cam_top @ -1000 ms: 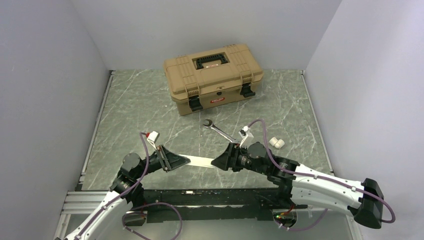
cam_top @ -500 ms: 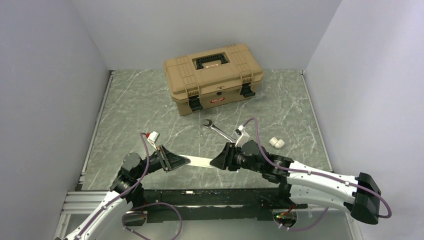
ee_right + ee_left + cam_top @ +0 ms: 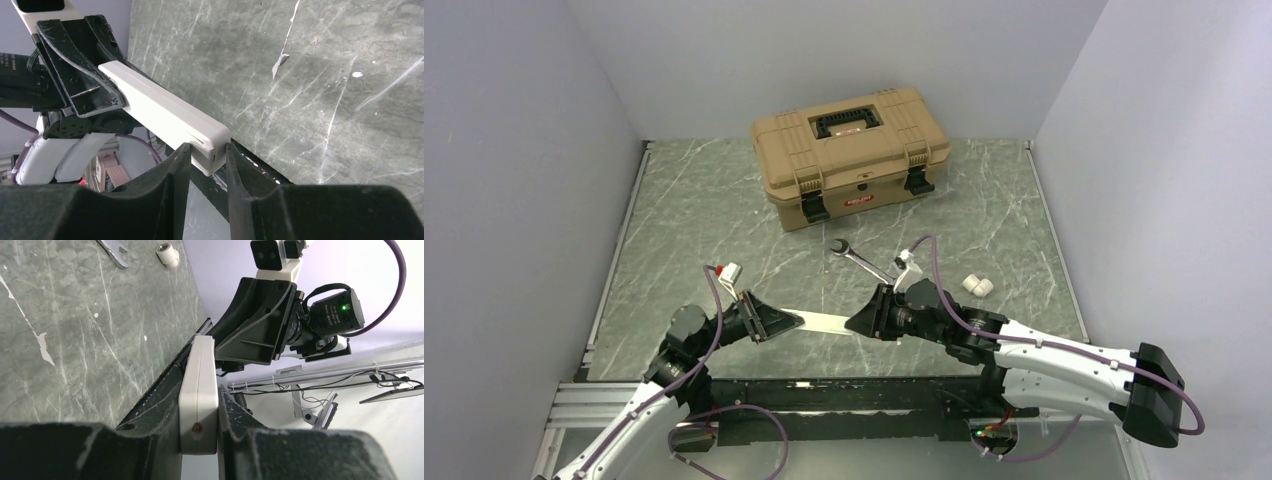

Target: Load the batteries into the remote control

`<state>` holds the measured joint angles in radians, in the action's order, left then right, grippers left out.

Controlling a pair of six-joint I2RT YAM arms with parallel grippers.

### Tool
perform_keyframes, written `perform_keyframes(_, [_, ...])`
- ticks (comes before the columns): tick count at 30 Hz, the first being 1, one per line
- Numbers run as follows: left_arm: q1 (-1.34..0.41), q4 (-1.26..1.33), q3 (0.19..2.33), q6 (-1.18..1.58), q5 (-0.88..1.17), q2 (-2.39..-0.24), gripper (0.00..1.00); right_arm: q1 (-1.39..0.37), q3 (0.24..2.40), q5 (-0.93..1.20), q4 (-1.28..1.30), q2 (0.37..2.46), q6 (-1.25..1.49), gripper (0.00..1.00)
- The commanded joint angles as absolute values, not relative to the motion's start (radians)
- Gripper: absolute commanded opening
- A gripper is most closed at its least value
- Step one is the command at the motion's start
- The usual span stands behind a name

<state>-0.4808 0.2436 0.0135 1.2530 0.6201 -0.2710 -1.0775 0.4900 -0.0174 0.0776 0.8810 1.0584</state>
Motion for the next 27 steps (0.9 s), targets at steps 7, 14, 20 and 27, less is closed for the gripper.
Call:
perform_keyframes(7, [-0.48,0.288,0.038,1.254,0.614,-0.254,0.0,-1.08,0.511,0.013,0.006,0.87,1.075,0.02])
perform_keyframes(14, [-0.48,0.297,0.035,1.254,0.617,-0.263,0.0,-1.079,0.509,0.001,0.009,0.847,1.078,0.27])
perform_keyframes(20, [-0.48,0.277,0.044,1.242,0.618,-0.262,0.0,-1.08,0.534,0.014,0.006,0.887,1.072,0.57])
perform_keyframes(27, [-0.48,0.271,0.044,1.24,0.616,-0.259,0.0,-1.08,0.565,0.019,-0.011,0.927,1.068,0.6])
